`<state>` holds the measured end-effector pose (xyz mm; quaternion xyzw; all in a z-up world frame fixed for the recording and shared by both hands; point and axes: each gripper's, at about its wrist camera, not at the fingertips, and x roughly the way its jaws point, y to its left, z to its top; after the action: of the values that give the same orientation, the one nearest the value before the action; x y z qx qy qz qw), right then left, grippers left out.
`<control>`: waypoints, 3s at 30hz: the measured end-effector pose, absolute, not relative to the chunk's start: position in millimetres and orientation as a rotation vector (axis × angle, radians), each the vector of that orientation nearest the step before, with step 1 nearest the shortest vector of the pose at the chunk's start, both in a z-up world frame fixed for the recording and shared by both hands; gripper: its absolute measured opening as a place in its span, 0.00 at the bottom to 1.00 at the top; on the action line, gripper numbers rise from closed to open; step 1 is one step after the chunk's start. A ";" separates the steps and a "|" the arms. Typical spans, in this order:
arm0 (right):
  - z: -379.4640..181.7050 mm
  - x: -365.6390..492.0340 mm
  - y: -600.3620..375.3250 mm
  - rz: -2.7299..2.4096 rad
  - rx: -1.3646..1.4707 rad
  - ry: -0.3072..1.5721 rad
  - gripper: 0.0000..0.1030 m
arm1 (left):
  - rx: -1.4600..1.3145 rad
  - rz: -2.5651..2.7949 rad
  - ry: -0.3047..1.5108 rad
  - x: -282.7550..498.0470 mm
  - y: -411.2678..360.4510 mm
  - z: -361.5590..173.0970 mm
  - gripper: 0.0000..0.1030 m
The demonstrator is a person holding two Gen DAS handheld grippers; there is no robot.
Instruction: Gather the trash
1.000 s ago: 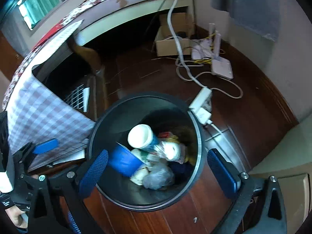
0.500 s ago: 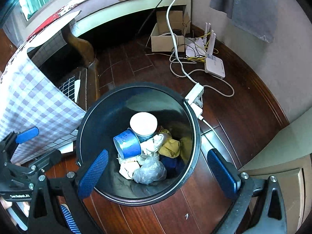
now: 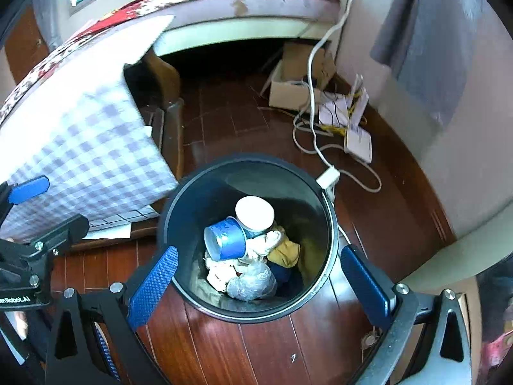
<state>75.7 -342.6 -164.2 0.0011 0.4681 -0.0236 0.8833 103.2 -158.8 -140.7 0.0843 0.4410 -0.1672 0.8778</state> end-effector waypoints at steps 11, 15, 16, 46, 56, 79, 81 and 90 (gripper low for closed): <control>-110.2 55.1 -313.2 -0.044 -0.018 0.873 0.99 | 0.139 -0.311 0.855 85.3 -132.0 -104.7 0.99; -84.6 46.3 -304.3 -0.057 -0.035 0.827 0.99 | 0.134 -0.294 0.823 80.7 -125.3 -89.5 0.99; -77.1 43.4 -302.4 -0.060 -0.041 0.815 0.99 | 0.129 -0.288 0.811 78.6 -122.4 -83.0 0.99; 54.3 -78.4 -272.1 -0.092 -0.027 0.596 0.99 | 0.035 -0.251 0.628 -19.0 -76.4 20.4 0.99; 67.0 -88.5 -273.6 -0.085 -0.013 0.560 0.99 | 0.047 -0.262 0.559 -32.4 -77.8 39.5 0.99; 59.3 -91.4 -280.7 -0.105 -0.005 0.582 0.99 | 0.065 -0.270 0.567 -35.0 -89.2 37.6 0.99; 59.6 -91.8 -279.7 -0.107 -0.008 0.580 0.99 | 0.066 -0.271 0.568 -35.2 -88.9 37.5 0.99; 59.4 -91.9 -279.2 -0.107 -0.009 0.585 0.99 | 0.066 -0.270 0.567 -35.4 -88.5 37.3 0.99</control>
<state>-91.9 -279.2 59.4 -0.0042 0.2881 -0.0528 0.9561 -35.4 -88.5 37.3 0.0326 0.2790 -0.1327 0.9505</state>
